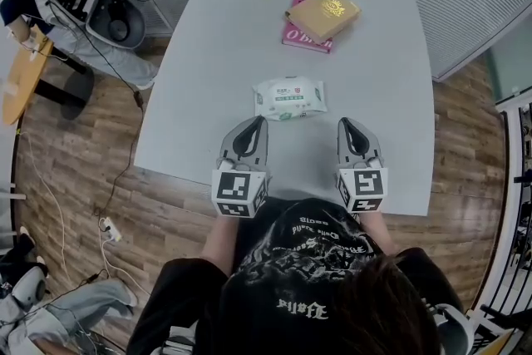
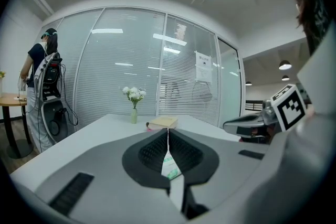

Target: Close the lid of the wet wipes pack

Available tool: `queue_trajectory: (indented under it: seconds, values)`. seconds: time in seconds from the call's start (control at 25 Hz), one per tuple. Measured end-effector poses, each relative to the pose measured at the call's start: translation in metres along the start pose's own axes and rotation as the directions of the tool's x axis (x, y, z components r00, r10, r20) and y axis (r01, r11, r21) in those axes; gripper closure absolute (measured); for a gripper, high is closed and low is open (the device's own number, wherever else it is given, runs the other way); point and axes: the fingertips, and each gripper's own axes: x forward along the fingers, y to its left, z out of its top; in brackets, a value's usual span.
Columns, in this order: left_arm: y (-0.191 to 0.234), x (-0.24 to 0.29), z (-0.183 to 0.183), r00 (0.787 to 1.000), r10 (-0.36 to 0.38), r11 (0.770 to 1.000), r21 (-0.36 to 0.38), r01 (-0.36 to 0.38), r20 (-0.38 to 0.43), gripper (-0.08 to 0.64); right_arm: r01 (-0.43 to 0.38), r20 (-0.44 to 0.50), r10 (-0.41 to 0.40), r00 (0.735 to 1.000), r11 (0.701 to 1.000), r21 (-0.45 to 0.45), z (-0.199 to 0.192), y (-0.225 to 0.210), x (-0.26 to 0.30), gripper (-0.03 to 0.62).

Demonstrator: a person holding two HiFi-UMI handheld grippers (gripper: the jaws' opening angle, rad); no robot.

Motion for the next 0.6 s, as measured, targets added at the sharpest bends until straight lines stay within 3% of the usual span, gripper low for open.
queue_trajectory:
  seconds: [0.6]
  values:
    - [0.006, 0.003, 0.001, 1.000, 0.002, 1.000, -0.002, -0.002, -0.001, 0.552, -0.010, 0.003, 0.010, 1.000, 1.000, -0.019, 0.002, 0.002, 0.009, 0.594]
